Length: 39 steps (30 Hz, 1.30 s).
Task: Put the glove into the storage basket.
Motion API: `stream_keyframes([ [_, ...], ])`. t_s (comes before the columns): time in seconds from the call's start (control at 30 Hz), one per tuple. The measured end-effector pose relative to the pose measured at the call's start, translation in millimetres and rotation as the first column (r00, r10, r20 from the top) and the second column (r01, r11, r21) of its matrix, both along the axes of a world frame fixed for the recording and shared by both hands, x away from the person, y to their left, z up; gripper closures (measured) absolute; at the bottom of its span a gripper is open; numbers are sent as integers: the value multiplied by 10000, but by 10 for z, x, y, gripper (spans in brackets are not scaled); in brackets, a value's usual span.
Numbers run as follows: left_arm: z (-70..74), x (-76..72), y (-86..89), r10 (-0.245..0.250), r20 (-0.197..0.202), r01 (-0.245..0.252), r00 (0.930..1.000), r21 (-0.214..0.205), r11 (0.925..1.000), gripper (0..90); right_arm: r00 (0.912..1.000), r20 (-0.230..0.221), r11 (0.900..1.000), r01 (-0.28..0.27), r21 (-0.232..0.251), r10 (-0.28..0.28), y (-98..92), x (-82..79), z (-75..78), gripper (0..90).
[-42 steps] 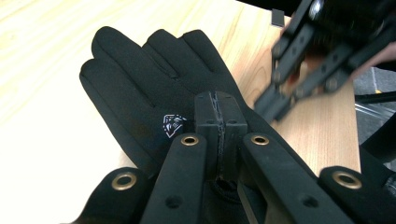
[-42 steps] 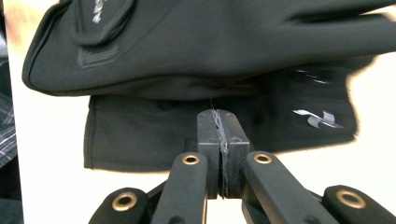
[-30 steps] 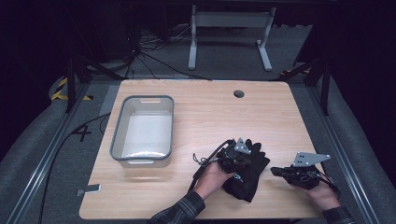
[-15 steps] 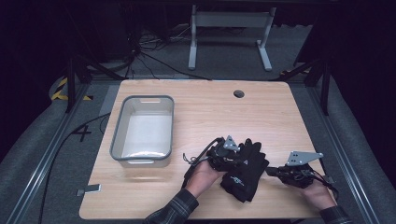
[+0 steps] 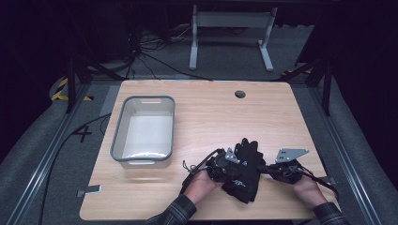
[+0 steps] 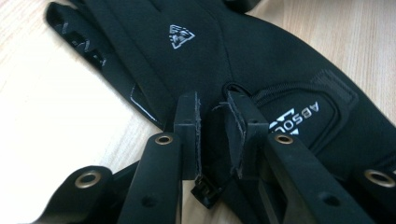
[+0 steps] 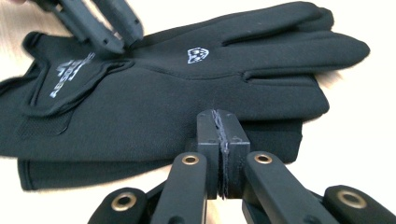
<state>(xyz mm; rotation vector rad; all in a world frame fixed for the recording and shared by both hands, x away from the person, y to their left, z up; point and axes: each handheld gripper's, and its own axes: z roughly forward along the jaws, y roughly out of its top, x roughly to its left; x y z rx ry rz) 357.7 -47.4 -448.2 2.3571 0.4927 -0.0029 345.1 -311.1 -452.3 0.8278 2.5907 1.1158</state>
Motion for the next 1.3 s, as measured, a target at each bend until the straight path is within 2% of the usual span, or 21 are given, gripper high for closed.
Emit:
stream_keyframes([
  [0.03,10,-1,20,20,-21,-20,10000,149,9999,745,10000,-37,10000,-9,56,9,8,16,-4,893],
  [0.17,13,8,89,298,40,-298,9995,43,9995,717,10000,50,9999,-84,90,84,47,47,5,891],
  [0.3,27,52,128,715,53,-714,9974,-91,9974,614,9999,158,9998,59,213,-63,-2,28,44,843],
  [0.47,-6,90,94,1013,53,-1012,9948,-151,9947,415,9976,322,9980,609,197,-615,-138,-14,73,643],
  [0.63,-43,110,31,1091,15,-1091,9940,-195,9938,301,9926,367,9932,1155,115,-1159,-327,-92,56,485],
  [0.7,-50,116,19,1062,-14,-1062,9943,-196,9942,282,9896,268,9900,1413,55,-1414,-398,-111,38,429],
  [0.83,-73,125,-22,1095,-1,-1095,9940,-228,9937,262,9848,417,9856,1689,19,-1689,-519,-130,-3,373],
  [0.97,-103,121,-57,1082,-34,-1083,9941,-83,9941,245,9826,627,9845,1752,8,-1749,-552,-117,-45,330],
  [1.1,-125,113,-95,1006,-18,-1006,9949,-28,9949,241,9822,600,9837,1793,-138,-1782,-551,-103,-78,317],
  [1.17,-124,104,-113,923,147,-924,9956,65,9957,253,9823,619,9839,1779,-161,-1766,-556,-97,-89,317],
  [1.3,-115,96,-126,735,173,-737,9971,58,9973,341,9839,673,9854,1678,-302,-1655,-552,-94,-120,299],
])
